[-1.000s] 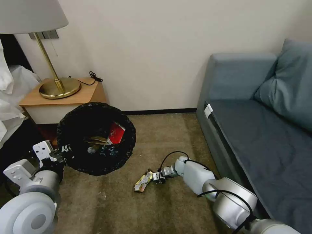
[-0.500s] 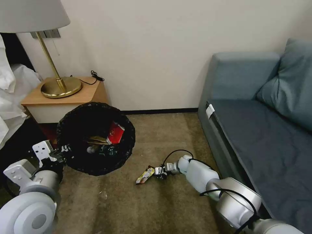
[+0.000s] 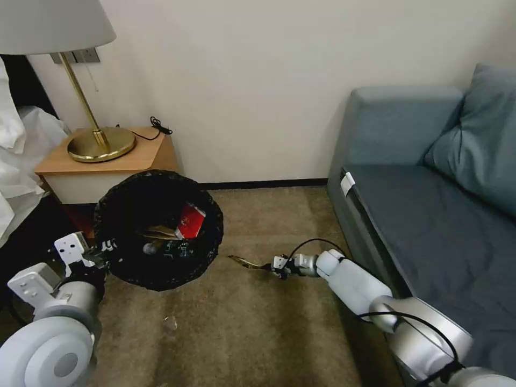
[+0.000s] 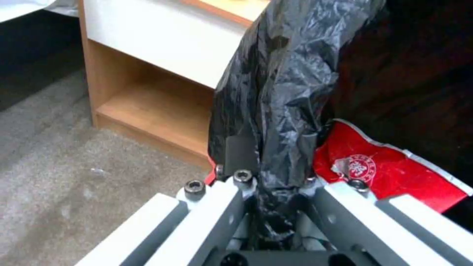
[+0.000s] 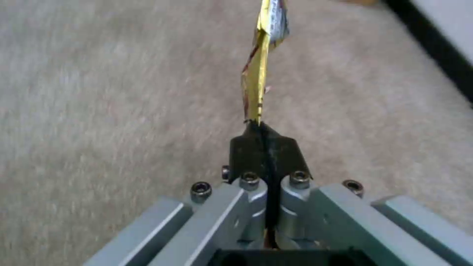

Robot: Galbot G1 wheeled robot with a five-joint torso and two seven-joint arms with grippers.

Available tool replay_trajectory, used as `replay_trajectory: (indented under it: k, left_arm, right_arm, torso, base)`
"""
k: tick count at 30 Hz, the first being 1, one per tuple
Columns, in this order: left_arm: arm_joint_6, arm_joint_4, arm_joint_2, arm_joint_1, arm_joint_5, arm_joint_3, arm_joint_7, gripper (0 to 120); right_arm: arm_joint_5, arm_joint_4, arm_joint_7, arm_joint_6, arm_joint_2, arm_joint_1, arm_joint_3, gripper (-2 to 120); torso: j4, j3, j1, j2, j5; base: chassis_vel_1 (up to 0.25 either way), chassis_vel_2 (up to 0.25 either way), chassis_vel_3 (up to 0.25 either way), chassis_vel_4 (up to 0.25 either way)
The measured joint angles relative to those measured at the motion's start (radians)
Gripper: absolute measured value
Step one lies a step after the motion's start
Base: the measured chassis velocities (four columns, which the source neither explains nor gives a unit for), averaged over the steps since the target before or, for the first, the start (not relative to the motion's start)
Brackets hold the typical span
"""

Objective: Pick up the trash bin, then pick up the garbage on the floor and place it into the trash bin.

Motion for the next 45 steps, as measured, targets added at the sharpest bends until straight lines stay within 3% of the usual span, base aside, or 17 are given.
replay_trajectory:
  k: [10, 18, 23, 27, 34, 40, 45]
  left_arm:
    - [-0.008, 0.012, -0.004, 0.003, 0.012, 0.002, -0.001, 0]
    - [-0.022, 0.045, -0.006, -0.009, 0.069, -0.001, 0.01, 0]
    - [-0.028, 0.073, -0.006, -0.016, 0.105, -0.007, 0.015, 0]
    - [-0.029, 0.089, -0.009, -0.02, 0.112, -0.005, 0.016, 0]
    - [-0.035, 0.131, -0.016, -0.019, 0.132, -0.002, 0.024, 0]
    - [-0.047, 0.17, -0.017, -0.022, 0.146, 0.011, 0.044, 0]
    - [-0.054, 0.205, -0.003, -0.022, 0.155, 0.04, 0.053, 0]
  right_arm:
    - [0.14, 0.054, 0.004, 0.038, -0.088, -0.041, 0.044, 0]
    - [0.313, 0.157, 0.01, 0.001, -0.227, -0.072, 0.114, 0]
    - [0.376, 0.229, 0.017, -0.016, -0.273, -0.093, 0.155, 0]
    - [0.399, 0.27, 0.021, -0.024, -0.294, -0.099, 0.177, 0]
    - [0.442, 0.407, 0.026, -0.056, -0.34, -0.102, 0.247, 0]
    - [0.454, 0.514, 0.033, -0.079, -0.361, -0.097, 0.267, 0]
    - [0.478, 0.722, 0.06, -0.129, -0.378, -0.086, 0.256, 0]
  torso:
    - [0.0003, 0.0, 0.0, 0.0, 0.0]
    - [-0.0004, 0.0, 0.0, 0.0, 0.0003]
    - [0.0011, 0.0, 0.0, 0.0, 0.0005]
    - [0.0003, 0.0, 0.0, 0.0, 0.0004]
    - [-0.0009, 0.0, 0.0, 0.0, -0.001]
    - [-0.0003, 0.0, 0.0, 0.0, -0.0003]
    - [0.0001, 0.0, 0.0, 0.0, -0.0006]
  base:
    - [0.0, 0.0, 0.0, 0.0]
    - [0.0, 0.0, 0.0, 0.0]
    - [0.0, 0.0, 0.0, 0.0]
    - [0.0, 0.0, 0.0, 0.0]
    - [0.0, 0.0, 0.0, 0.0]
    - [0.0, 0.0, 0.0, 0.0]
    - [0.0, 0.0, 0.0, 0.0]
